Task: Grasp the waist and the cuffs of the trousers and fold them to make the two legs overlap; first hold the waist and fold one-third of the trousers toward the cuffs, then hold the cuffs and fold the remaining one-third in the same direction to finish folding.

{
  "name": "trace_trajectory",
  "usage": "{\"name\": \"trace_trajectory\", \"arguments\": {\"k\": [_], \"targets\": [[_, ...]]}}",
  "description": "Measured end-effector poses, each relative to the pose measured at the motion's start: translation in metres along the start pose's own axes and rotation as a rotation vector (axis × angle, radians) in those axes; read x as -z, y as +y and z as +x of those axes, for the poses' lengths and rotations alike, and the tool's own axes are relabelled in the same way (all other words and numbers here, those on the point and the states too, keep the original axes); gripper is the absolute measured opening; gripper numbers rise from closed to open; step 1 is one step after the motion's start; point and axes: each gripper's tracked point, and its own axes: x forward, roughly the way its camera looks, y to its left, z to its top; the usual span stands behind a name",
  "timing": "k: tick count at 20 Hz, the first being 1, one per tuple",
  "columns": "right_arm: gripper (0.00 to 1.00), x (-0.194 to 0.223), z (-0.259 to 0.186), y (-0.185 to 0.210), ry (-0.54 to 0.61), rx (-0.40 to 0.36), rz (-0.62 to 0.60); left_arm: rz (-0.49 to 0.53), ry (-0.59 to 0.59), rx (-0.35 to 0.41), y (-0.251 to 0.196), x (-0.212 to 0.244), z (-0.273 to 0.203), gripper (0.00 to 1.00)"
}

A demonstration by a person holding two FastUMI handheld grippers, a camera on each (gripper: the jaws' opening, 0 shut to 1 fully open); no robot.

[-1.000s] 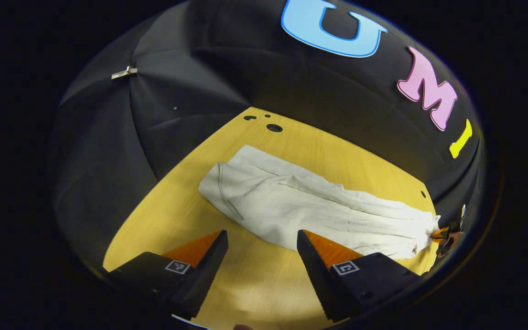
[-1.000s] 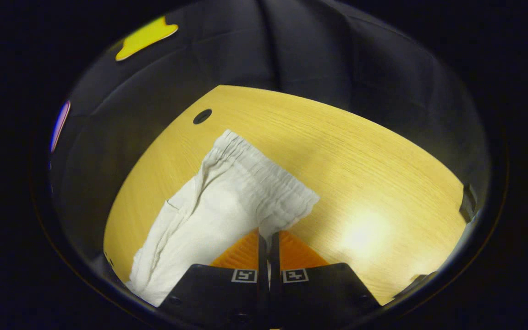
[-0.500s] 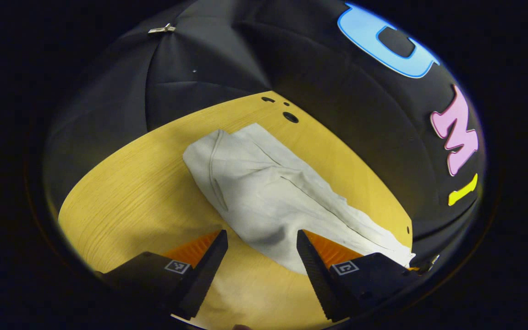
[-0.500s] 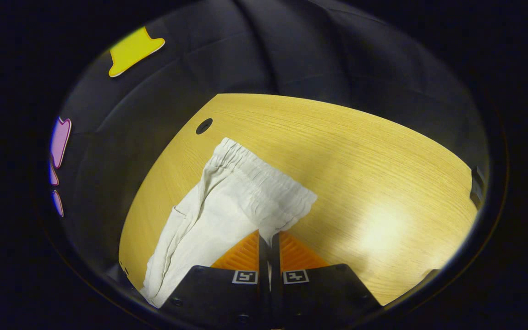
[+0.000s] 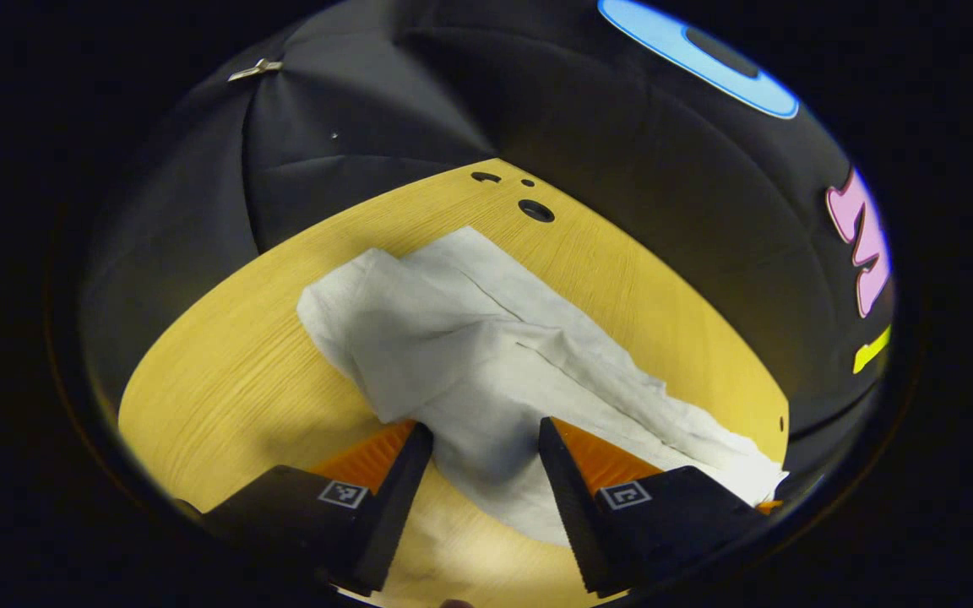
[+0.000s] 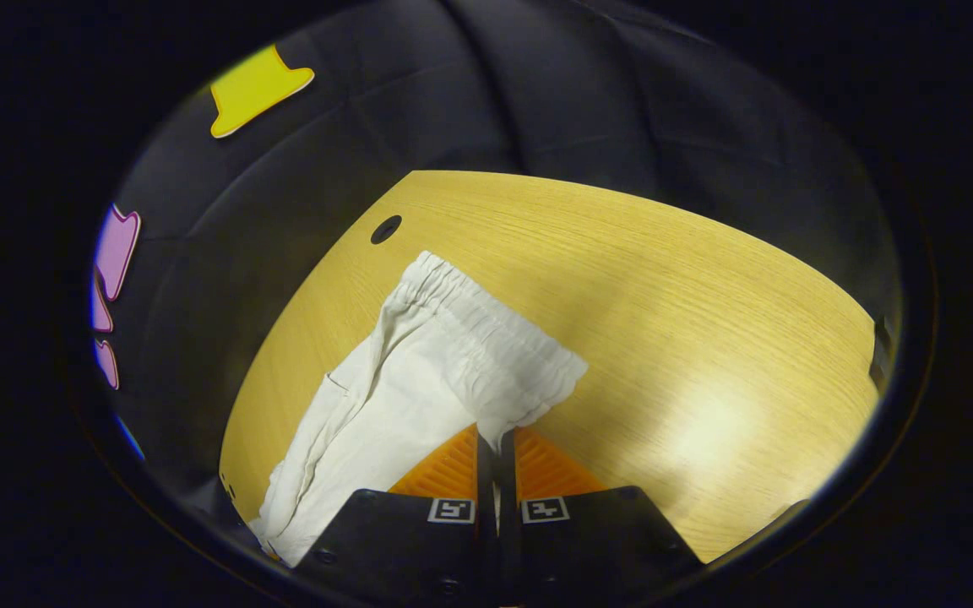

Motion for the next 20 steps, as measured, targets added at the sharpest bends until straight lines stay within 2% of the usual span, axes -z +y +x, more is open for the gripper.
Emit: {"name": "trace_trajectory", "arguments": {"k": [2,3,6,9,14,17,20], "targets": [[0.05,0.000,0.001,0.000,0.001,-0.007,-0.004,0.031,-0.002,-0.048,0.005,0.002,0.002,0.82],[0.05,0.000,0.001,0.000,-0.001,-0.011,-0.009,0.073,0.001,-0.123,0.019,0.002,0.007,0.75],[0.05,-0.003,-0.006,0.002,-0.034,-0.056,-0.061,-0.023,-0.011,-0.081,0.011,0.001,0.004,0.08],[0.05,-0.021,-0.031,0.010,-0.123,-0.133,-0.054,-0.071,0.003,-0.036,0.012,0.007,0.001,0.08],[0.05,-0.036,-0.060,0.015,-0.182,-0.151,-0.076,-0.083,0.000,0.015,0.004,0.020,-0.002,0.06],[0.05,-0.050,-0.082,0.028,-0.231,-0.221,-0.125,-0.076,0.009,0.034,0.003,0.023,-0.001,0.06],[0.05,-0.059,-0.125,0.043,-0.284,-0.320,-0.177,-0.092,0.023,0.049,0.001,0.020,-0.003,0.06]]}}
